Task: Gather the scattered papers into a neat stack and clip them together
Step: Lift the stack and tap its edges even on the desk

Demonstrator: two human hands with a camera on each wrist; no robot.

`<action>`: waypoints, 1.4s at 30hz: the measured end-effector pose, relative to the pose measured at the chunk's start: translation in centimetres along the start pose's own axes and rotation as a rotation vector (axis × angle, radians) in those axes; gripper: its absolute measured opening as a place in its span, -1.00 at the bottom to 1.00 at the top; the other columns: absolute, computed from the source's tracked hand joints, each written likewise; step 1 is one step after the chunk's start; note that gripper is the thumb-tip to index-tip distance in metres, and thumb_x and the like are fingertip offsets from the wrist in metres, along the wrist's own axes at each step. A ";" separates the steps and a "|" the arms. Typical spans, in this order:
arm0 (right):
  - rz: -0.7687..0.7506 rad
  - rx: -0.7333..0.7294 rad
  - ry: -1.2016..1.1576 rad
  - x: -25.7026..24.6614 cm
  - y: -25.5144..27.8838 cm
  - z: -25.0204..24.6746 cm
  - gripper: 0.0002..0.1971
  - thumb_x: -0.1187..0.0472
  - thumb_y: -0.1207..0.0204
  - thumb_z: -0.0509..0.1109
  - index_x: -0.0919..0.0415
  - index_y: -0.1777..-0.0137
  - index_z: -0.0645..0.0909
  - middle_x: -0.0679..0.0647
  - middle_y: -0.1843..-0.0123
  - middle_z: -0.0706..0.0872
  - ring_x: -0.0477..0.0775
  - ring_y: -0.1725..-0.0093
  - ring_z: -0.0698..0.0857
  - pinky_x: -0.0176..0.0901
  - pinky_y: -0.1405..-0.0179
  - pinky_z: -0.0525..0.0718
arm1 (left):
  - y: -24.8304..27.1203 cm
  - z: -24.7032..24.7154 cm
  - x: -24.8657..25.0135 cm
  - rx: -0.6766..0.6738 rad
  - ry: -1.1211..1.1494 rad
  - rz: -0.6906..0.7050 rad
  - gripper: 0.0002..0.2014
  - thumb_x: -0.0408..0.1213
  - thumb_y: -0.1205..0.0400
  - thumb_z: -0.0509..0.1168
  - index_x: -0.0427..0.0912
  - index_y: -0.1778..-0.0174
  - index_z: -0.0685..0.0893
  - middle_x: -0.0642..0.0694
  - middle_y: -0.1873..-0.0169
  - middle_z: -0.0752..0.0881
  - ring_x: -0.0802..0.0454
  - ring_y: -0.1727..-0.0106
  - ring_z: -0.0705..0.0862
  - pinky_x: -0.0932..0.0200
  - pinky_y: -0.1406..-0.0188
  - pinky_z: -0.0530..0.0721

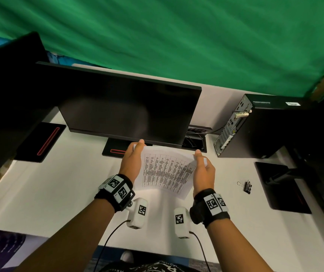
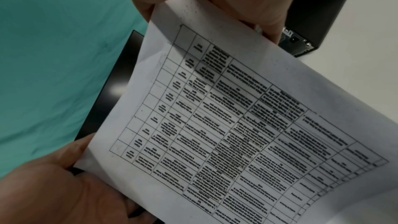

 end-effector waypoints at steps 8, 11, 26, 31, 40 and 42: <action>-0.012 0.005 0.008 -0.2 -0.1 -0.1 -0.60 -0.23 -0.60 0.26 0.09 0.11 0.69 0.17 0.07 0.80 0.23 0.02 0.75 0.10 -0.04 0.71 | -0.2 -0.1 0.0 -0.001 -0.030 0.047 -0.59 0.06 -0.73 0.04 -0.21 -0.03 0.59 -0.12 0.30 0.64 -0.03 0.24 0.64 0.12 0.25 0.55; -0.012 -0.002 0.009 -0.3 -0.1 -0.1 -0.64 -0.20 -0.62 0.26 0.06 0.15 0.66 0.16 0.06 0.79 0.21 0.03 0.74 0.03 0.04 0.67 | -0.4 -0.2 0.0 0.004 -0.039 0.056 -0.56 0.06 -0.74 -0.01 -0.22 -0.02 0.61 -0.16 0.28 0.64 -0.05 0.24 0.64 0.12 0.25 0.56; -0.026 -0.005 0.022 -0.7 -0.3 -0.1 -0.60 -0.21 -0.64 0.21 0.08 0.21 0.60 0.23 0.05 0.80 0.30 -0.01 0.75 0.13 -0.05 0.70 | -1.3 -0.3 -0.4 -0.043 -0.010 0.050 -0.55 0.14 -0.71 0.01 -0.14 0.02 0.64 -0.14 0.29 0.67 -0.08 0.24 0.67 0.03 0.18 0.62; -0.034 -0.006 0.027 -0.7 -0.4 -0.2 -0.60 -0.24 -0.61 0.22 0.04 0.25 0.60 0.22 0.08 0.81 0.30 0.00 0.76 0.19 -0.09 0.71 | -1.1 -1.0 -1.4 -0.196 -0.016 0.170 -0.72 0.09 -0.67 0.17 0.01 -0.14 0.57 -0.04 0.06 0.78 -0.02 0.01 0.77 0.07 0.06 0.72; -0.050 0.013 0.057 -0.7 -0.6 0.1 -0.59 -0.25 -0.63 0.19 0.05 0.23 0.58 0.21 0.06 0.79 0.29 -0.03 0.75 0.22 -0.13 0.71 | -1.2 0.1 -1.0 -0.055 0.041 0.070 -0.59 0.09 -0.70 0.08 -0.22 -0.01 0.59 -0.08 0.34 0.62 -0.01 0.28 0.64 0.08 0.22 0.56; -0.056 0.011 0.047 -0.8 -0.6 0.1 -0.60 -0.24 -0.63 0.19 0.03 0.25 0.57 0.21 0.07 0.79 0.29 -0.03 0.76 0.21 -0.12 0.72 | -1.5 0.1 -0.8 -0.061 0.046 0.028 -0.56 0.13 -0.68 0.08 -0.20 -0.03 0.60 -0.12 0.30 0.63 -0.06 0.23 0.65 0.01 0.16 0.59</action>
Point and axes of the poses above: each hand's wrist, its own y-axis away from the middle knuckle, its own z-axis out of the palm, x = y × z, the point moved 3 cm from there along -y, towards the middle knuckle
